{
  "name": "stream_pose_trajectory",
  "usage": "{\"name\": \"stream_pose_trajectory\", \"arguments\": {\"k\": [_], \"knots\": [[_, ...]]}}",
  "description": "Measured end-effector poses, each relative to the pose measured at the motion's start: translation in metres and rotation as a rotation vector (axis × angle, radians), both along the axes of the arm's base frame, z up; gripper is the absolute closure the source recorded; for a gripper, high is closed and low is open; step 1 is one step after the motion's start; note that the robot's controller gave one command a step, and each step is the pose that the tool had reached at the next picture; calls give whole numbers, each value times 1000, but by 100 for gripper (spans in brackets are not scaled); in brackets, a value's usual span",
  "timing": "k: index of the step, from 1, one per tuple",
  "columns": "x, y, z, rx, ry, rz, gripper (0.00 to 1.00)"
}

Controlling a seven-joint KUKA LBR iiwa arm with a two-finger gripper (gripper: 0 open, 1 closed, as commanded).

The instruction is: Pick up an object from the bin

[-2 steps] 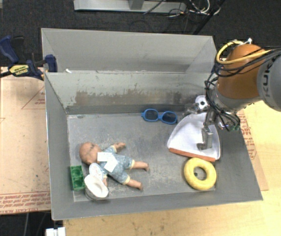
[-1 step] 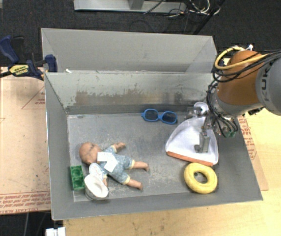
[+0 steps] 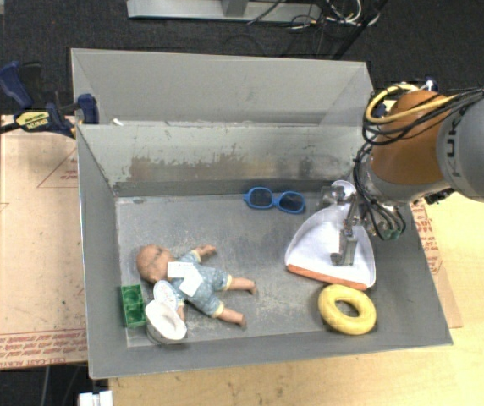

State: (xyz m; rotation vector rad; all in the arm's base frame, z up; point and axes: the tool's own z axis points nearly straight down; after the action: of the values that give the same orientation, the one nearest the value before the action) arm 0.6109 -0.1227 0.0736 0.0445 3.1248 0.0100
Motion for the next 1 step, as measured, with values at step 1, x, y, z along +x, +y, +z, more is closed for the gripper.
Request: {"name": "stream_pose_trajectory", "arguments": {"k": [1], "knots": [[10, -7, -1, -3, -11, 204, 100]]}}
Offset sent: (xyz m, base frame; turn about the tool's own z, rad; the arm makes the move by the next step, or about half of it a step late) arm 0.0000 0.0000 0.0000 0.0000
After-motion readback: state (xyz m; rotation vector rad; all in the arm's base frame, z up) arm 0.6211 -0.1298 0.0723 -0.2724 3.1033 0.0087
